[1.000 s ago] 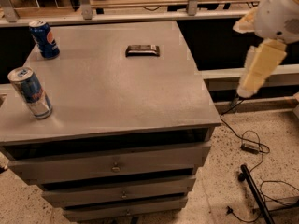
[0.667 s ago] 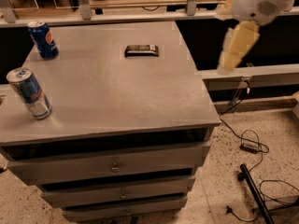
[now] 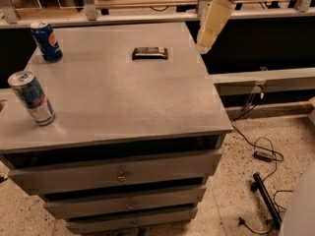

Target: Pick rxbar chocolate

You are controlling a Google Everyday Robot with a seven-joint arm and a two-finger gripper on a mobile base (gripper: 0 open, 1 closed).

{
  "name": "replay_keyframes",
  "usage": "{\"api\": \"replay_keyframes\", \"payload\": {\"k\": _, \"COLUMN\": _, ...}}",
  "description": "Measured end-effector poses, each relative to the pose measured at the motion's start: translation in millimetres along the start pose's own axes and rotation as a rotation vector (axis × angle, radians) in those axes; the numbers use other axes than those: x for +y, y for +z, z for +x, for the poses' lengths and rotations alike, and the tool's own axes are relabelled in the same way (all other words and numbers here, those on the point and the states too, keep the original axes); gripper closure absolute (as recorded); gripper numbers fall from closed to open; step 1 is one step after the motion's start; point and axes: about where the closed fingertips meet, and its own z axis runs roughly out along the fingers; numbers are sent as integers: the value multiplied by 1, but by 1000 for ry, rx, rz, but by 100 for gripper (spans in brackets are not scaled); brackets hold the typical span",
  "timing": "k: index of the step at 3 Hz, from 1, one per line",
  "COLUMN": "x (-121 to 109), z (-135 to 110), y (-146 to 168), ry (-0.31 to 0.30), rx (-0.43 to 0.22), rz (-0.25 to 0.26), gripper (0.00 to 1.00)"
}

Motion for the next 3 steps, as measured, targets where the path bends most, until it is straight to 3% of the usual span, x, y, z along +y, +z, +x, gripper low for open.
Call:
{"api": "replay_keyframes", "payload": {"k": 2, "x": -4, "z": -2, "y": 7, "ry": 0, "rx": -36, "rz": 5, "gripper": 0}}
{"api": "replay_keyframes", "payload": {"k": 3, "x": -21, "z": -5, "y": 23, "ry": 15, "rx": -126, "rz": 3, "gripper": 0}}
